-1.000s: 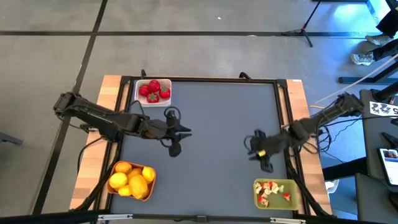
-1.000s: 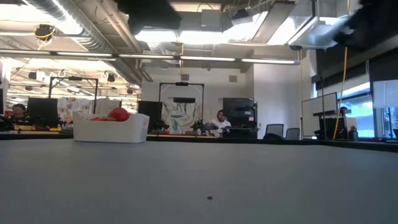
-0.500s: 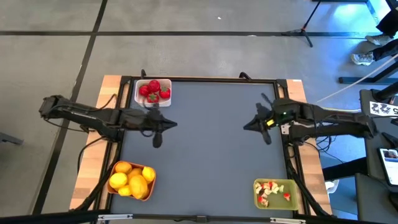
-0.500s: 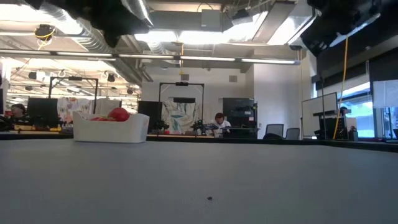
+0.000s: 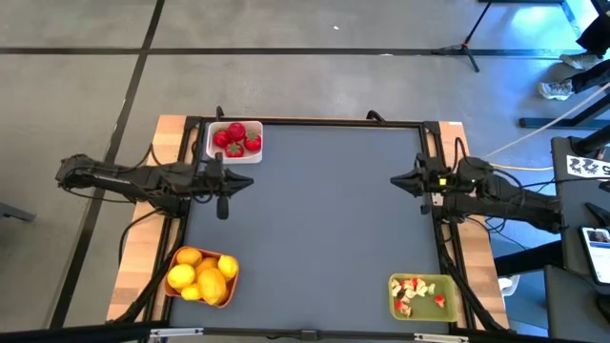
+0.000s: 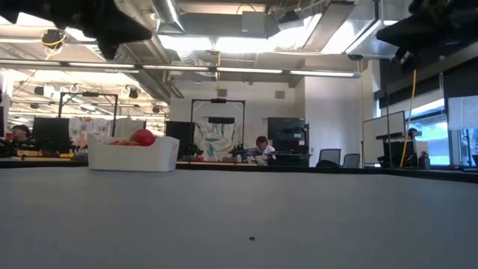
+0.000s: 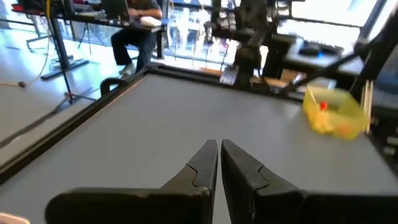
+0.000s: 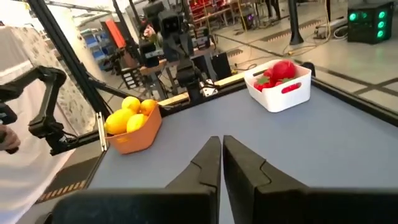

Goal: Sort produce into baskets
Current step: Return to Home Position

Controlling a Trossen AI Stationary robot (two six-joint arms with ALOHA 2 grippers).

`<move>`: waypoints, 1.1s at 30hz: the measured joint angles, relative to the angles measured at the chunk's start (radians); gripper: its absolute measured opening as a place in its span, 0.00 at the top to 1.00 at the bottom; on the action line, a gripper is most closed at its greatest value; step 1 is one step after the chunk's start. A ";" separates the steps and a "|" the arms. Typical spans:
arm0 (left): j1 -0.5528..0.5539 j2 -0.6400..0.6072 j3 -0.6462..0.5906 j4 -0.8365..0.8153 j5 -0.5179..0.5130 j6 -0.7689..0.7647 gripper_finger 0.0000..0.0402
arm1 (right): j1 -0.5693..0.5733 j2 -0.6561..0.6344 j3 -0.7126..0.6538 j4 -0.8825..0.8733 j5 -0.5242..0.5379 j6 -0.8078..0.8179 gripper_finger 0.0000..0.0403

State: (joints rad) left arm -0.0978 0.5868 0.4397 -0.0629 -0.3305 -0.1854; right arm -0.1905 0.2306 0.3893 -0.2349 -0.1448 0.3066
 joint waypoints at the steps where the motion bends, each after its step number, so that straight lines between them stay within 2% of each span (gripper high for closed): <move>1: -0.002 -0.007 -0.014 -0.002 -0.002 0.016 0.95 | 0.000 -0.008 -0.007 0.001 -0.003 -0.011 0.95; 6: -0.002 -0.085 -0.110 0.042 -0.038 0.023 0.95 | 0.000 -0.064 -0.090 0.009 0.008 -0.072 0.95; 13: -0.001 -0.239 -0.259 0.140 -0.036 0.087 0.95 | 0.000 -0.149 -0.261 0.237 0.065 -0.086 0.95; 19: 0.002 -0.422 -0.360 0.146 -0.037 0.122 0.95 | 0.000 -0.230 -0.311 0.230 0.124 -0.129 0.95; 25: 0.002 -0.582 -0.424 0.107 -0.037 0.136 0.95 | 0.000 -0.229 -0.316 0.218 0.157 -0.132 0.95; 33: 0.001 -0.583 -0.431 0.120 -0.020 0.161 0.95 | 0.001 -0.226 -0.376 0.281 0.134 -0.122 0.95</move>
State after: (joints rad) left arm -0.0963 0.0036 0.0086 0.0574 -0.3508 -0.0242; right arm -0.1894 0.0044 0.0131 0.0465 -0.0109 0.1847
